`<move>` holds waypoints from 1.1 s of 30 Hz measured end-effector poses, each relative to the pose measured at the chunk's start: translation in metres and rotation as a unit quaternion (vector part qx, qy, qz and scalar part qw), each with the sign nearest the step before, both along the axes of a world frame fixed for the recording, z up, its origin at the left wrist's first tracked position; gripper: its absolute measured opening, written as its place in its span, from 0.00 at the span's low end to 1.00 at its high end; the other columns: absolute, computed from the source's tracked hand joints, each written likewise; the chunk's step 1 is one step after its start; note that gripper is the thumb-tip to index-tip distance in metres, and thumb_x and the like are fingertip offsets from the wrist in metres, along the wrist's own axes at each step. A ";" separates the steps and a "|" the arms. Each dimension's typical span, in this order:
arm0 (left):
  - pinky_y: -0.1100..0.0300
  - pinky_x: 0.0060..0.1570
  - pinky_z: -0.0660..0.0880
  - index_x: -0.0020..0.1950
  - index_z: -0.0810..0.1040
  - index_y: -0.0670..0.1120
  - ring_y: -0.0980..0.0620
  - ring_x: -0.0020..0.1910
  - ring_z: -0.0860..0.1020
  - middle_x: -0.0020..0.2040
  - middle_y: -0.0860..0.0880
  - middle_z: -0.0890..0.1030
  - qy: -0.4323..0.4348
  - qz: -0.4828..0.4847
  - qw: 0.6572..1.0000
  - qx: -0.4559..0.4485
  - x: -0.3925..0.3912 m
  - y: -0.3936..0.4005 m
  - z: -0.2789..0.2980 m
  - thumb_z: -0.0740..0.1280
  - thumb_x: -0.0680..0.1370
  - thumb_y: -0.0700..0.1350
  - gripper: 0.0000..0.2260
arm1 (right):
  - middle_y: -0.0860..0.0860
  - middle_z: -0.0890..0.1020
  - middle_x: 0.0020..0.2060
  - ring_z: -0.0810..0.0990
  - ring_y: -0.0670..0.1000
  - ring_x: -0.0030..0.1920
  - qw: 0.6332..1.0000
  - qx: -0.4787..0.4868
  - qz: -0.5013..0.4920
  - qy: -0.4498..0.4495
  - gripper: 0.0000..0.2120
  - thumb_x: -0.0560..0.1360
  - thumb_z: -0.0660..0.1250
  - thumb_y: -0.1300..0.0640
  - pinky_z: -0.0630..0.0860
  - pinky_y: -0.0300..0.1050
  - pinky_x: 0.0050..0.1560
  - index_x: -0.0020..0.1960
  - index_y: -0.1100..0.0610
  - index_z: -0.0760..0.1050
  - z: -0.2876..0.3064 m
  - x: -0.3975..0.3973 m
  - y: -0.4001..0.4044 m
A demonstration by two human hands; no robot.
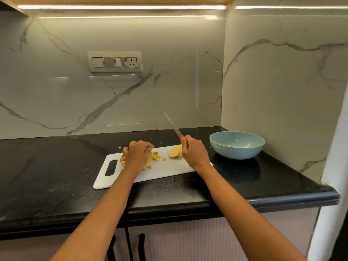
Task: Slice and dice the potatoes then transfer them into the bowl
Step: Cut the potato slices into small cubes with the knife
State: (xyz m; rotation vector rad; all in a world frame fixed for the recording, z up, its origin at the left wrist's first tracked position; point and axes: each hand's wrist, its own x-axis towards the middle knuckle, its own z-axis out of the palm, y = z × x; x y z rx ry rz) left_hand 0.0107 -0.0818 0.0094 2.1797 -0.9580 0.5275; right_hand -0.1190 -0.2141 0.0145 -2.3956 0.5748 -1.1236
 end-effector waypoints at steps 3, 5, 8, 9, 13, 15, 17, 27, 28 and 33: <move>0.45 0.67 0.54 0.55 0.80 0.51 0.50 0.65 0.66 0.61 0.52 0.77 -0.035 -0.025 0.997 0.062 -0.006 -0.004 0.000 0.62 0.79 0.46 0.09 | 0.51 0.77 0.34 0.71 0.45 0.30 1.000 0.002 -0.001 -0.006 0.15 0.82 0.53 0.54 0.68 0.36 0.31 0.51 0.61 0.75 0.000 0.001 0.000; 0.44 0.69 0.50 0.53 0.81 0.52 0.52 0.66 0.64 0.61 0.54 0.76 -0.040 -0.060 0.992 0.104 -0.012 -0.008 0.000 0.64 0.77 0.50 0.08 | 0.53 0.78 0.35 0.71 0.45 0.30 1.000 0.003 -0.001 -0.012 0.15 0.82 0.53 0.54 0.69 0.37 0.32 0.51 0.61 0.75 0.000 0.001 0.000; 0.40 0.69 0.48 0.50 0.81 0.52 0.52 0.65 0.65 0.60 0.55 0.76 -0.054 -0.065 0.983 0.162 -0.016 -0.014 0.000 0.66 0.76 0.51 0.07 | 0.53 0.79 0.36 0.72 0.46 0.31 1.000 0.006 -0.004 -0.017 0.15 0.82 0.53 0.54 0.70 0.38 0.32 0.52 0.61 0.75 0.000 0.002 -0.001; 0.40 0.69 0.48 0.50 0.81 0.51 0.52 0.64 0.65 0.60 0.55 0.77 -0.064 -0.045 0.982 0.169 -0.015 -0.016 0.001 0.66 0.76 0.50 0.07 | 0.52 0.78 0.35 0.72 0.46 0.31 1.000 0.007 -0.006 -0.018 0.15 0.82 0.53 0.54 0.69 0.38 0.31 0.52 0.61 0.75 0.000 0.003 -0.001; 0.41 0.68 0.52 0.48 0.82 0.48 0.50 0.63 0.67 0.58 0.51 0.78 -0.032 0.020 0.993 0.113 -0.009 -0.015 0.002 0.65 0.77 0.46 0.07 | 0.51 0.76 0.34 0.71 0.45 0.30 1.000 0.007 -0.027 -0.012 0.16 0.82 0.53 0.53 0.66 0.36 0.29 0.52 0.61 0.75 0.000 0.004 -0.005; 0.44 0.66 0.56 0.48 0.82 0.49 0.48 0.64 0.67 0.59 0.51 0.78 0.020 0.013 0.999 0.047 -0.005 -0.011 0.003 0.66 0.77 0.45 0.06 | 0.52 0.77 0.35 0.72 0.47 0.31 0.999 0.007 -0.036 -0.011 0.16 0.82 0.53 0.53 0.68 0.38 0.30 0.52 0.61 0.75 0.001 0.003 -0.006; 0.47 0.63 0.60 0.49 0.82 0.50 0.47 0.64 0.69 0.58 0.51 0.79 0.055 -0.006 0.998 0.006 0.002 -0.005 0.003 0.66 0.77 0.44 0.06 | 0.53 0.78 0.35 0.74 0.49 0.33 0.999 0.008 -0.041 -0.013 0.16 0.82 0.52 0.53 0.71 0.42 0.33 0.52 0.61 0.75 0.001 0.003 -0.006; 0.40 0.64 0.65 0.39 0.82 0.64 0.49 0.65 0.68 0.59 0.57 0.74 0.177 -0.173 0.967 0.056 0.000 0.040 0.004 0.77 0.54 0.60 0.15 | 0.52 0.78 0.36 0.73 0.47 0.33 0.999 -0.003 -0.050 0.004 0.16 0.82 0.52 0.53 0.63 0.36 0.28 0.53 0.61 0.75 0.001 -0.004 -0.003; 0.39 0.65 0.64 0.37 0.81 0.65 0.49 0.65 0.68 0.58 0.57 0.74 0.167 -0.161 0.971 0.063 0.001 0.040 0.002 0.78 0.56 0.59 0.12 | 0.52 0.77 0.36 0.73 0.47 0.33 0.999 -0.001 -0.049 0.003 0.16 0.82 0.52 0.53 0.65 0.36 0.28 0.53 0.61 0.75 0.001 -0.004 -0.003; 0.42 0.59 0.70 0.42 0.82 0.56 0.47 0.62 0.72 0.59 0.50 0.77 0.090 -0.085 0.992 0.020 0.008 0.031 -0.002 0.70 0.72 0.36 0.13 | 0.54 0.79 0.37 0.74 0.48 0.34 0.999 0.006 -0.044 0.003 0.16 0.82 0.52 0.53 0.66 0.37 0.30 0.53 0.61 0.75 0.001 -0.006 -0.002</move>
